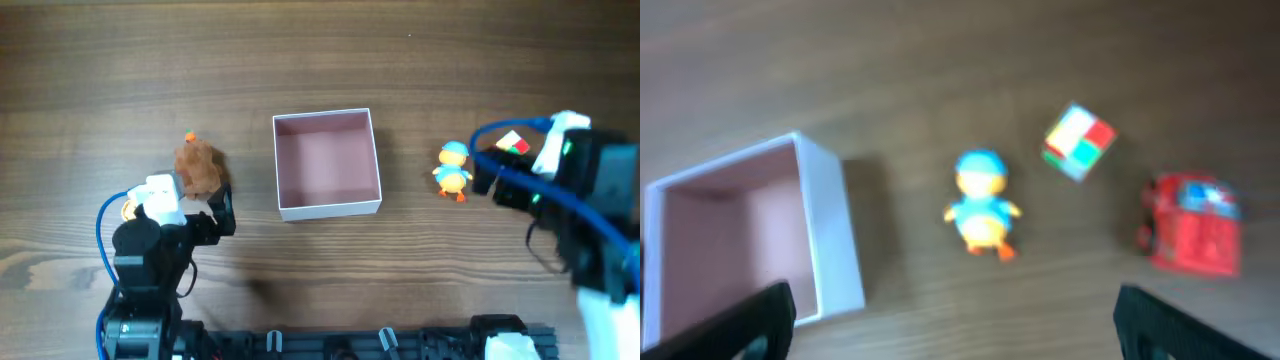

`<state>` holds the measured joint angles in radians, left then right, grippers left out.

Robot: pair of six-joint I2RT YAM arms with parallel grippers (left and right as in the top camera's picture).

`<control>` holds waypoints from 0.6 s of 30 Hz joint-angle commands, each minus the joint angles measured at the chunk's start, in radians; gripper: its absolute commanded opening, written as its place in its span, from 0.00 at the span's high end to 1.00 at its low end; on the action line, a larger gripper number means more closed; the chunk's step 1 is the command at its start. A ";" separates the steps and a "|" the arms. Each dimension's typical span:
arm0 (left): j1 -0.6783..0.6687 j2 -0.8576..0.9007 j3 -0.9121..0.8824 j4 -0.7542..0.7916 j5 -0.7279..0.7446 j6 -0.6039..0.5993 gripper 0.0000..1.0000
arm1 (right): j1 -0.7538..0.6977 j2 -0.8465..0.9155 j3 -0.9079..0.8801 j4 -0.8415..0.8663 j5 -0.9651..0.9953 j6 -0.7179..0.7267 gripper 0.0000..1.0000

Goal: Pack container
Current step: 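Reach the right gripper to the red toy truck and grasp it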

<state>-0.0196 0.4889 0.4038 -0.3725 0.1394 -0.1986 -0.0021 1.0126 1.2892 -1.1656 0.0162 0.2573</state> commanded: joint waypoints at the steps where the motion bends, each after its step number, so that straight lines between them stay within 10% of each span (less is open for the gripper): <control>1: -0.005 0.015 0.029 -0.018 0.026 -0.019 0.00 | -0.090 0.177 0.199 -0.111 -0.113 -0.162 0.00; 11: -0.005 0.015 0.029 -0.056 0.062 -0.019 0.00 | -0.571 0.531 0.216 -0.117 -0.058 -0.013 0.00; 18: -0.005 0.015 0.029 -0.055 0.061 -0.019 0.00 | -0.581 0.600 -0.013 0.087 -0.041 -0.051 0.00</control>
<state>-0.0196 0.5053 0.4072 -0.4274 0.1844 -0.2012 -0.5827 1.6100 1.3426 -1.1267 -0.0326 0.2302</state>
